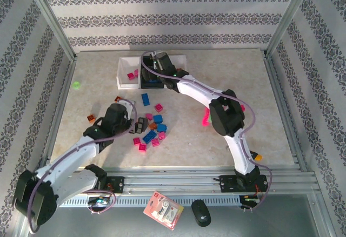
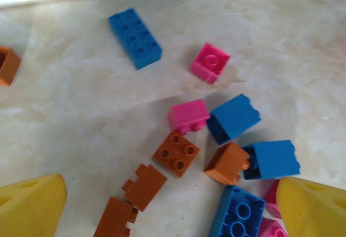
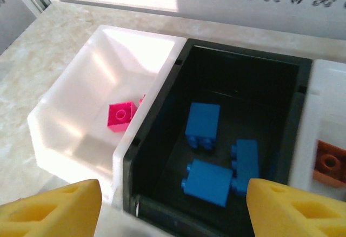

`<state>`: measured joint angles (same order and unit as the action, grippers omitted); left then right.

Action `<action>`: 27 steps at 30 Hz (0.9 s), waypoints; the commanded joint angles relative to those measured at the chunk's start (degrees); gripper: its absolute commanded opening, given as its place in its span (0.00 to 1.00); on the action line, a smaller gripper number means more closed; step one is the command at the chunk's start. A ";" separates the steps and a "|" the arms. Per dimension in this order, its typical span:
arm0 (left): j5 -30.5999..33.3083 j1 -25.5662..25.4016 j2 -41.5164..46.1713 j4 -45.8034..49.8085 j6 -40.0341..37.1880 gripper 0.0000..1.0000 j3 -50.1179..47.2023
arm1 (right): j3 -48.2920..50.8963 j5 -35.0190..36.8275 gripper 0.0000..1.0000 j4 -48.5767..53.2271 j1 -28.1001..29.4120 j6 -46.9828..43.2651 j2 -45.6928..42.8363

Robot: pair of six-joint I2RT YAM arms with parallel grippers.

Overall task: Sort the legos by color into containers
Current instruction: Place the lego in the container, then pick up the lego from the middle-left of the table.

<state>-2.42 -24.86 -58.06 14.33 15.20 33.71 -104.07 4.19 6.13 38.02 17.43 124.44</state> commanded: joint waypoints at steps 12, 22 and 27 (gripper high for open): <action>2.51 11.81 -19.96 9.34 15.77 0.96 15.25 | 31.34 -7.22 0.77 -3.49 2.05 0.21 -30.05; 11.88 17.44 -36.74 16.77 22.99 0.92 31.36 | 34.21 -7.79 0.78 -4.11 3.11 1.41 -31.28; 11.56 18.47 -45.13 20.87 28.25 0.85 39.65 | 33.50 -7.98 0.79 -4.08 3.57 1.21 -30.16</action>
<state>7.25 -6.94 -100.84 29.17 38.48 70.37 -69.97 -2.70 2.90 40.80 18.22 94.02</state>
